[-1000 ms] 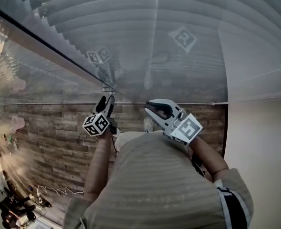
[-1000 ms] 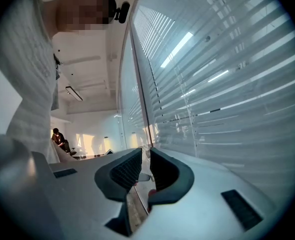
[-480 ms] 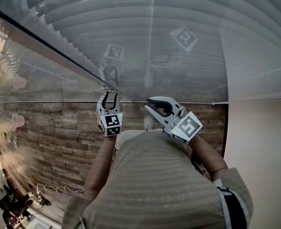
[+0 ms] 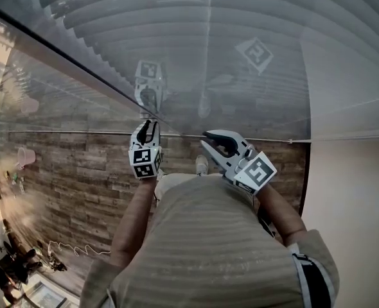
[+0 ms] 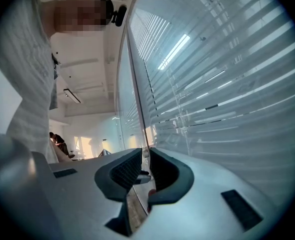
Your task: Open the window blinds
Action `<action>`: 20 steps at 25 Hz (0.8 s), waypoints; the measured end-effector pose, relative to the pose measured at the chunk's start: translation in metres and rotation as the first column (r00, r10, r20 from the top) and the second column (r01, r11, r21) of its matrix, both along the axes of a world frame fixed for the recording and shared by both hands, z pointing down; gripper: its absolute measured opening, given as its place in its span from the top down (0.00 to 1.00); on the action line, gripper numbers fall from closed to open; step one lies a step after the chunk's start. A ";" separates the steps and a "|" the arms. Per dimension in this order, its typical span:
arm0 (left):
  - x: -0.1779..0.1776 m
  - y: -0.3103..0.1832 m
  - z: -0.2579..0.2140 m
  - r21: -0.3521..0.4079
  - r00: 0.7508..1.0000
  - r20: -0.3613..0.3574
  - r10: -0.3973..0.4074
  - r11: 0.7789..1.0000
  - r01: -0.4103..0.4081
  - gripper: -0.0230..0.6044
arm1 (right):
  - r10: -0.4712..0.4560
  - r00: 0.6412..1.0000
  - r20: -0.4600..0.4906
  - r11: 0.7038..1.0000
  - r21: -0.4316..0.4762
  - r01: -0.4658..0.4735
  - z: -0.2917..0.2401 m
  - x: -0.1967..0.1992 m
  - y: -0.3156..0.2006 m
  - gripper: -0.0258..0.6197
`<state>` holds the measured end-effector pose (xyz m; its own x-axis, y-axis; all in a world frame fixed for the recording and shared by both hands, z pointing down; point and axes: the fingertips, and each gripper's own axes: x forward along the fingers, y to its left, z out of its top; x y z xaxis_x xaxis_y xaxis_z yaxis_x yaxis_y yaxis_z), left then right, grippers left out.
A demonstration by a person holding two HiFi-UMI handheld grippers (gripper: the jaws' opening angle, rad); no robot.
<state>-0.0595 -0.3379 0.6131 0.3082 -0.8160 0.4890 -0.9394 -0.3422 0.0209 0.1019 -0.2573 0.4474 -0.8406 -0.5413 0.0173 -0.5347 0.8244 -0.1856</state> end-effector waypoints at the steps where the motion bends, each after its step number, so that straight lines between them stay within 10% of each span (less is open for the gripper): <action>1: 0.002 0.002 0.003 -0.010 1.000 -0.023 0.001 1.000 -0.001 0.77 | 0.002 1.000 -0.002 1.000 -0.004 -0.002 0.004 0.002 0.003 0.87; 20: -0.042 -0.005 0.023 -0.199 0.847 -0.508 -0.155 0.978 0.060 0.77 | -0.001 1.000 -0.016 1.000 -0.014 0.001 0.025 -0.034 -0.010 0.87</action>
